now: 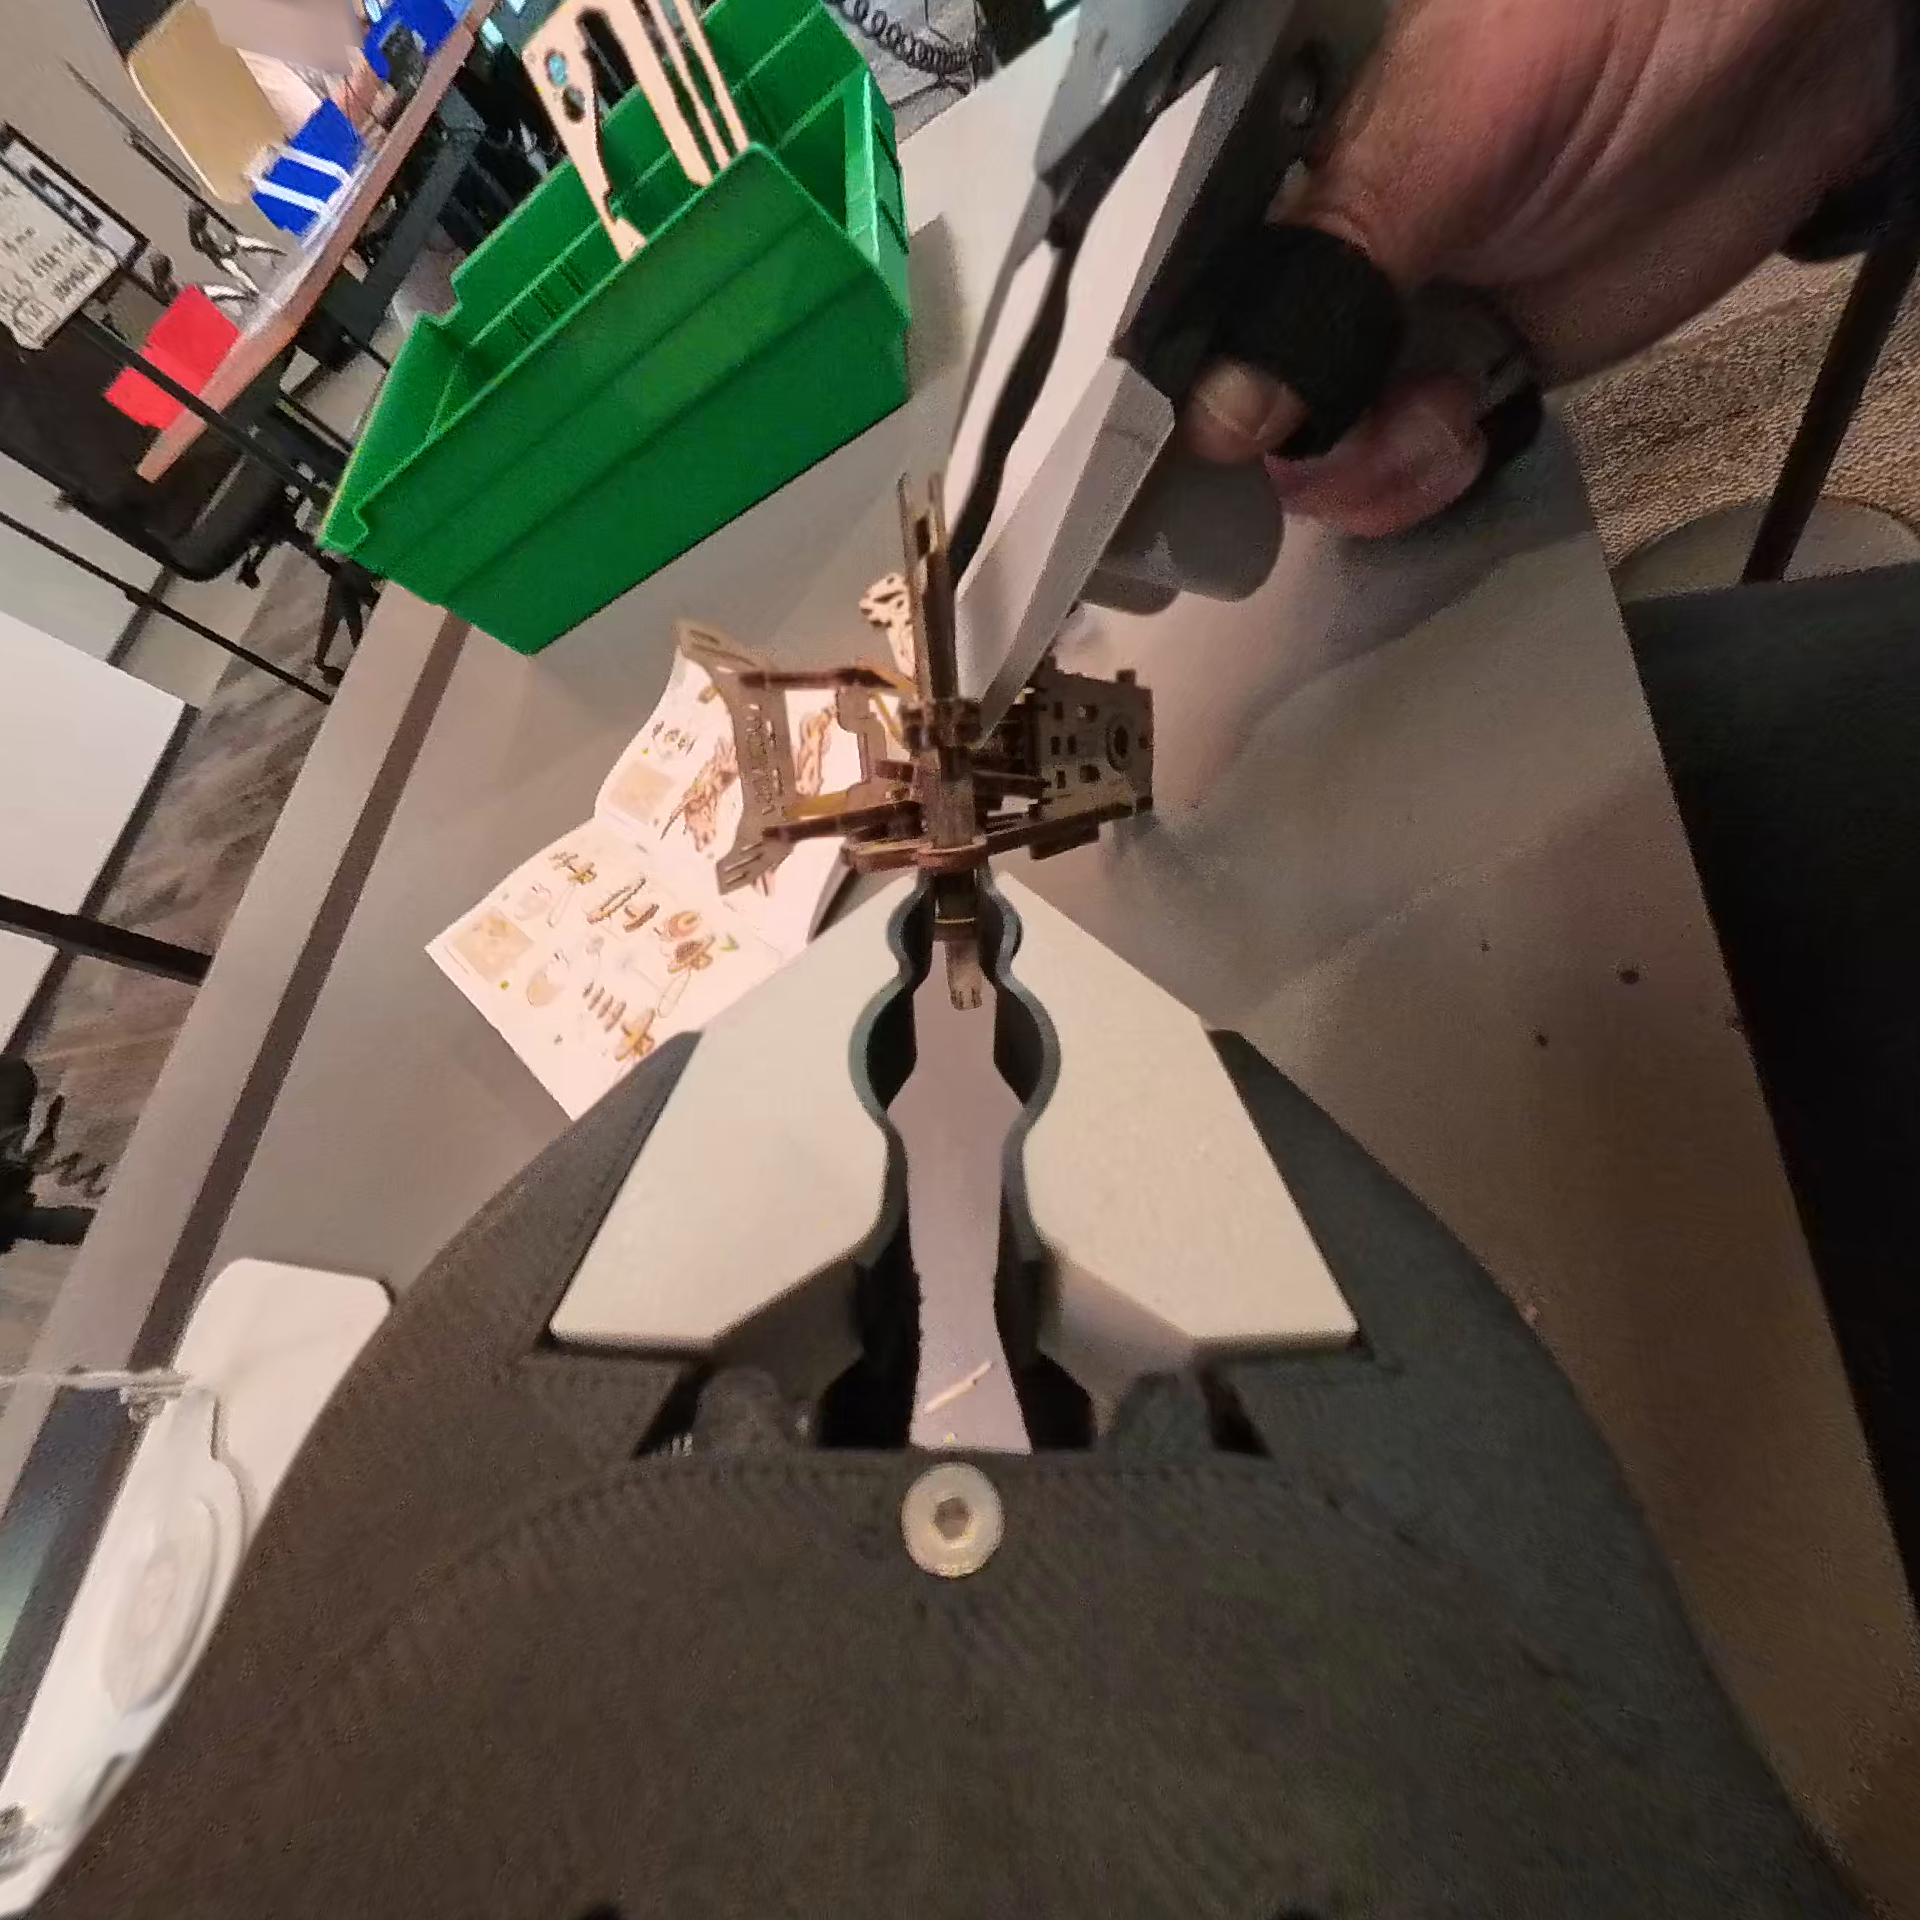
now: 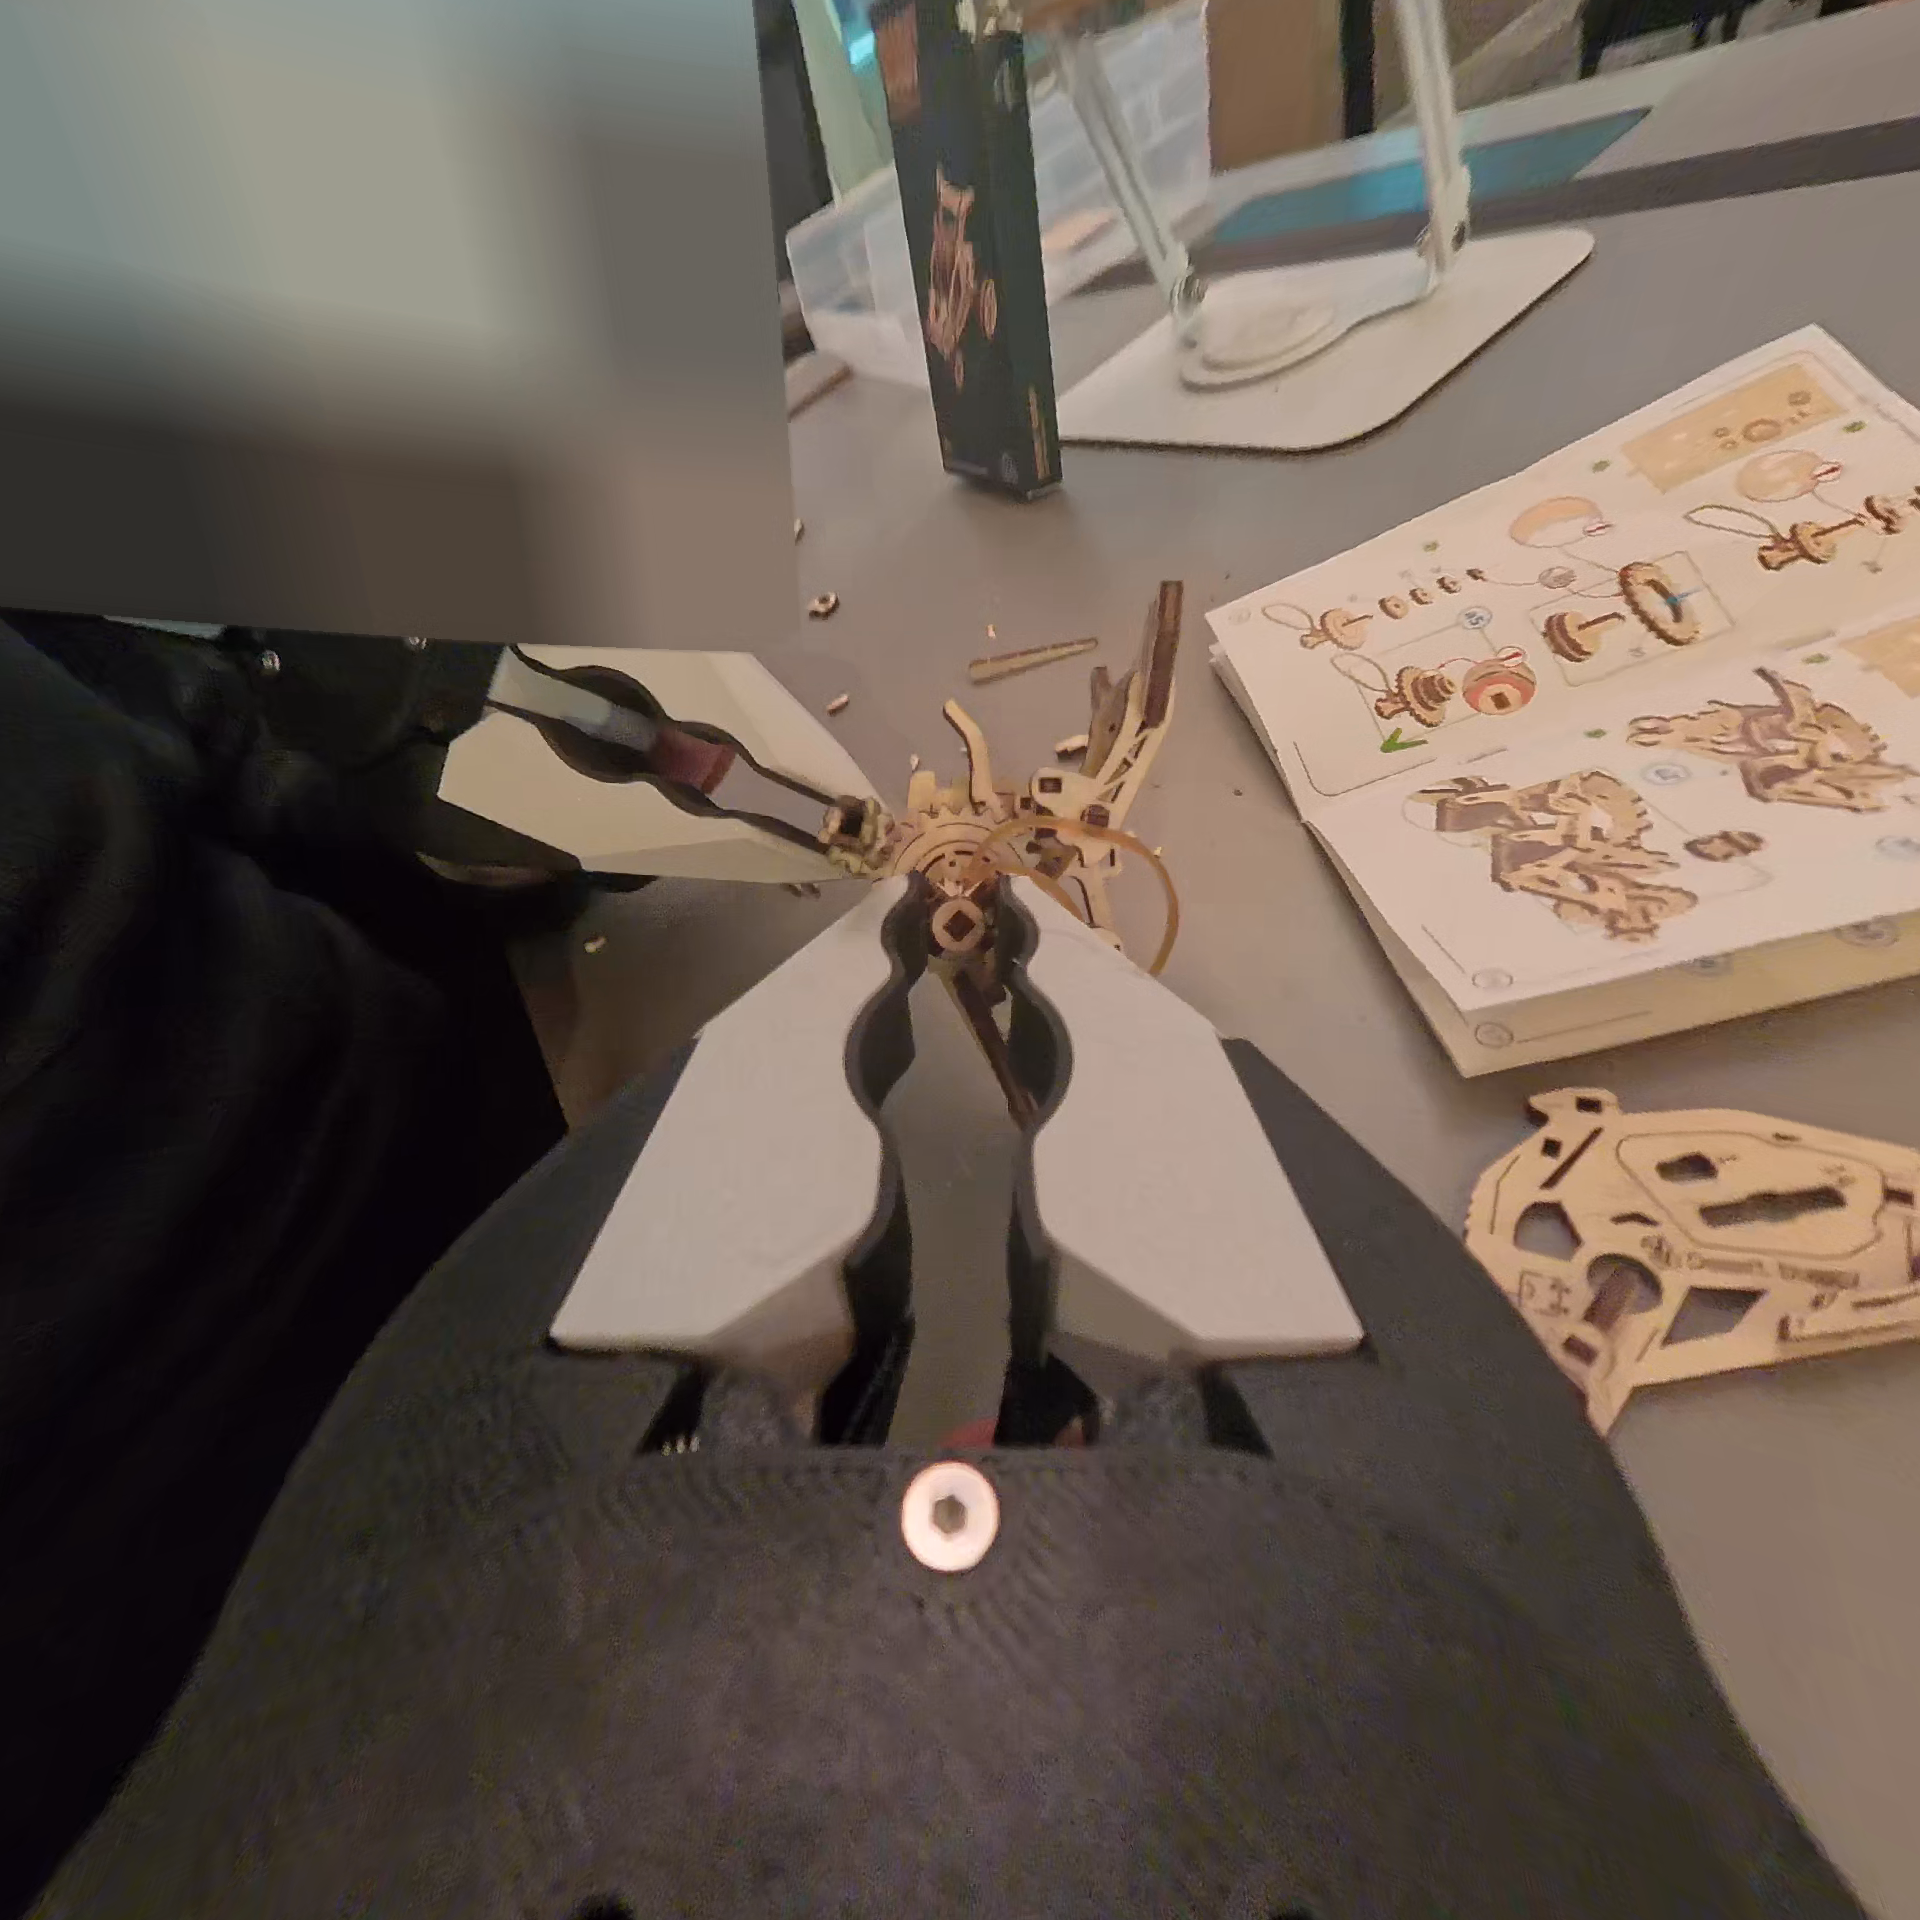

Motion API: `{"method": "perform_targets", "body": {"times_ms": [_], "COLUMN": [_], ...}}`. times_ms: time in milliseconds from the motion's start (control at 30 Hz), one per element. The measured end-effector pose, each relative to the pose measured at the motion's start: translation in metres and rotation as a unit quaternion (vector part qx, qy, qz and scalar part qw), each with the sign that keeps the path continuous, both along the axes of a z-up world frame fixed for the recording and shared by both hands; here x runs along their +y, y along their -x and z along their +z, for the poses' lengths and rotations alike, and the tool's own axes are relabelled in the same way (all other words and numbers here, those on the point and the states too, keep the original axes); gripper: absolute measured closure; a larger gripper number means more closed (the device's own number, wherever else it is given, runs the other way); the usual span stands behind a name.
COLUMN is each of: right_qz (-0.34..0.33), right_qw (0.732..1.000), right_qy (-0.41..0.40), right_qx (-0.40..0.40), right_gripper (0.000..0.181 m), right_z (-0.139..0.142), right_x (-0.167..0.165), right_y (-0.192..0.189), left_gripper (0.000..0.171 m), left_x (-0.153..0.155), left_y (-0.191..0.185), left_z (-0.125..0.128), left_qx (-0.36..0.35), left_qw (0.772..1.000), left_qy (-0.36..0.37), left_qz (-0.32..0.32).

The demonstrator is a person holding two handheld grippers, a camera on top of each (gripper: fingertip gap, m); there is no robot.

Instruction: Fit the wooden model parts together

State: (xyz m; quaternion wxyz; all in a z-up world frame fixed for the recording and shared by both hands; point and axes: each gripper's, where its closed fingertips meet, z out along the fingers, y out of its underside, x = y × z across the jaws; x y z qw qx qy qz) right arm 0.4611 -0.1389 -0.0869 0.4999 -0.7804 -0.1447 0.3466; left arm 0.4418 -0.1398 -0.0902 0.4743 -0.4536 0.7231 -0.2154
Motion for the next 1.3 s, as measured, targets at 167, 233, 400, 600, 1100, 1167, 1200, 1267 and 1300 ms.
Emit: {"method": "perform_targets", "body": {"times_ms": [167, 233, 400, 600, 1100, 1167, 1200, 1267, 1300], "right_qz": [-0.014, -0.019, -0.023, -0.018, 0.008, 0.017, 0.022, 0.025, 0.028], "right_qw": [0.999, 0.999, 0.999, 0.998, 0.997, 0.996, 0.994, 0.993, 0.993], "right_qy": [-0.018, -0.019, -0.001, 0.015, 0.034, 0.038, 0.045, 0.049, 0.052], "right_qx": [0.033, 0.043, 0.045, 0.051, 0.069, 0.083, 0.093, 0.101, 0.099], "right_gripper": [0.172, 0.173, 0.172, 0.172, 0.172, 0.172, 0.172, 0.172, 0.172], "right_z": [0.008, 0.01, 0.005, 0.002, 0.001, 0.003, 0.003, 0.004, 0.004], "right_x": [-0.006, -0.008, -0.013, -0.015, -0.022, -0.024, -0.025, -0.026, -0.027], "right_y": [-0.009, -0.013, -0.02, -0.024, -0.023, -0.022, -0.022, -0.023, -0.023], "left_gripper": [0.166, 0.165, 0.155, 0.147, 0.141, 0.161, 0.161, 0.161, 0.161], "left_x": [-0.006, -0.008, -0.01, -0.016, -0.02, -0.024, -0.024, -0.026, -0.026], "left_y": [-0.011, -0.015, -0.022, -0.026, -0.034, -0.034, -0.034, -0.035, -0.035], "left_z": [0.011, 0.011, 0.006, -0.003, -0.012, -0.009, -0.009, -0.009, -0.009], "left_qx": [-0.019, -0.017, -0.01, 0.004, 0.002, -0.006, -0.008, -0.009, -0.008], "left_qw": [1.0, 0.999, 0.996, 0.985, 0.987, 0.991, 0.993, 0.995, 0.995], "left_qy": [0.006, 0.028, 0.085, 0.168, 0.155, 0.118, 0.097, 0.074, 0.073], "left_qz": [-0.015, -0.015, -0.017, -0.03, -0.049, -0.064, -0.063, -0.064, -0.067]}}
